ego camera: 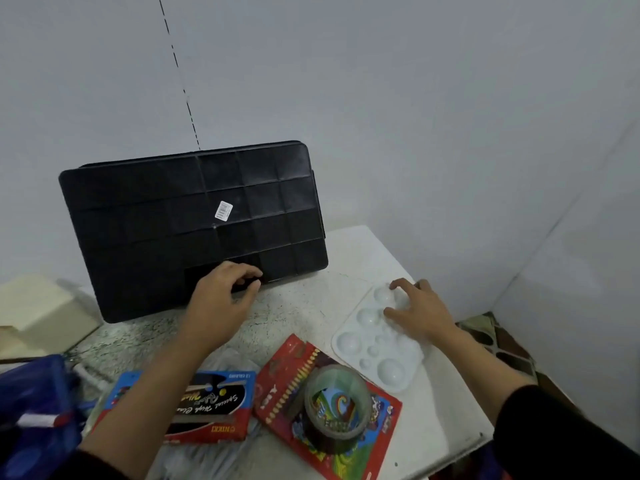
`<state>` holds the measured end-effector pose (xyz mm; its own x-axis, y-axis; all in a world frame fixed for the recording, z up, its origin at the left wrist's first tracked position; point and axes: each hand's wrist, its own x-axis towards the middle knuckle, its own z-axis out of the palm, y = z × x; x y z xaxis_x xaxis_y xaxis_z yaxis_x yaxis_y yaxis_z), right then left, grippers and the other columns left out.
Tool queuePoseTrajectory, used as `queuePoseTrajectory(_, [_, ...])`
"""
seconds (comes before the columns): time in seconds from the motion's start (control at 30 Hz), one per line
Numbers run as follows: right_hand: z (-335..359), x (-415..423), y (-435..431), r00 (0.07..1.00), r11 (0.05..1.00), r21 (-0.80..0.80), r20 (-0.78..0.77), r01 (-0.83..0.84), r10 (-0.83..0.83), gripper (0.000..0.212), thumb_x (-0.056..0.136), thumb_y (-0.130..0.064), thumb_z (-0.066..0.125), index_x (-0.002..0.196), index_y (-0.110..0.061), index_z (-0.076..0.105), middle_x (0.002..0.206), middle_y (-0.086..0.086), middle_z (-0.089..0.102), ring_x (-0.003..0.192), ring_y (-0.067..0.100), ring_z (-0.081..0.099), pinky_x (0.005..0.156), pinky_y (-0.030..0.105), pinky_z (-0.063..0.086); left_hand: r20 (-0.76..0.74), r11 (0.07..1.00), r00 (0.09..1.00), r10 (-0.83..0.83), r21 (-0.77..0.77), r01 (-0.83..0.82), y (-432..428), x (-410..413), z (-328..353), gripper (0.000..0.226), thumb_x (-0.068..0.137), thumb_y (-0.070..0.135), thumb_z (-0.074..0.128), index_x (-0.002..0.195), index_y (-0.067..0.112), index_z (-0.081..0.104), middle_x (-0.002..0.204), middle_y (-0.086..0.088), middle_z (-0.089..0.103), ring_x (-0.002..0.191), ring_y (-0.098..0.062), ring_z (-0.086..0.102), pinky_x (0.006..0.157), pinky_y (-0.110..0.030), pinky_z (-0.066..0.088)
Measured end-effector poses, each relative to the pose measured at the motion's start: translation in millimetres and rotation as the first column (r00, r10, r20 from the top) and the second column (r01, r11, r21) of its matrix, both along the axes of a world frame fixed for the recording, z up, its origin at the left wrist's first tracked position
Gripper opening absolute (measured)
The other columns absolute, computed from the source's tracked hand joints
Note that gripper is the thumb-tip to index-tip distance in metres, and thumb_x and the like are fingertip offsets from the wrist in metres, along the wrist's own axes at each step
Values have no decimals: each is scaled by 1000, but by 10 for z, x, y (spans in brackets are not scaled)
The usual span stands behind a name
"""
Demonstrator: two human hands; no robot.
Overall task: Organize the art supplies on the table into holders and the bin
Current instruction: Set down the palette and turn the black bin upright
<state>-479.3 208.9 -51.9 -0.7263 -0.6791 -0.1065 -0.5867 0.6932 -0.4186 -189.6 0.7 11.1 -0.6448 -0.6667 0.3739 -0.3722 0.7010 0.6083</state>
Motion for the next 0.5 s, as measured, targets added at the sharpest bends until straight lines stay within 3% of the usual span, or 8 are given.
queuePoseTrajectory(0.07, [-47, 31, -16, 996, 1000, 24, -90, -14, 16, 54, 83, -49, 64, 133, -35, 50, 120, 2, 47, 113, 25, 49, 91, 36, 44, 19, 1000, 1000, 8, 9, -8, -64, 8, -8, 16, 93, 21, 66, 109, 23, 70, 104, 12, 61, 98, -3, 57, 85, -26, 49])
queuePoseTrajectory(0.2, [-83, 118, -60, 978, 998, 62, -205, -20, 32, 54, 86, -47, 62, 136, -30, 53, 133, 3, 50, 125, 25, 43, 99, 39, 39, 48, 1000, 999, 11, 14, -12, -149, 71, -45, 17, 94, 23, 65, 110, 23, 70, 107, 12, 61, 100, -2, 56, 86, -29, 50])
queuePoseTrajectory(0.33, [11, 239, -206, 978, 997, -52, -204, -49, 37, 49, 87, -40, 64, 133, -24, 57, 132, 5, 54, 122, 28, 47, 97, 40, 43, 36, 1000, 999, 23, 8, -23, -206, 144, -26, 15, 94, 23, 65, 108, 26, 69, 105, 14, 61, 98, 0, 56, 79, -21, 46])
queuePoseTrajectory(0.5, [439, 584, -762, 981, 933, -332, -175, -138, 83, 29, 93, -43, 61, 116, -25, 64, 110, -5, 62, 101, 15, 58, 79, 27, 48, -34, 996, 998, 45, -76, -47, -394, 225, 171, 17, 93, 21, 67, 110, 25, 69, 101, 13, 61, 95, -4, 59, 80, -29, 53])
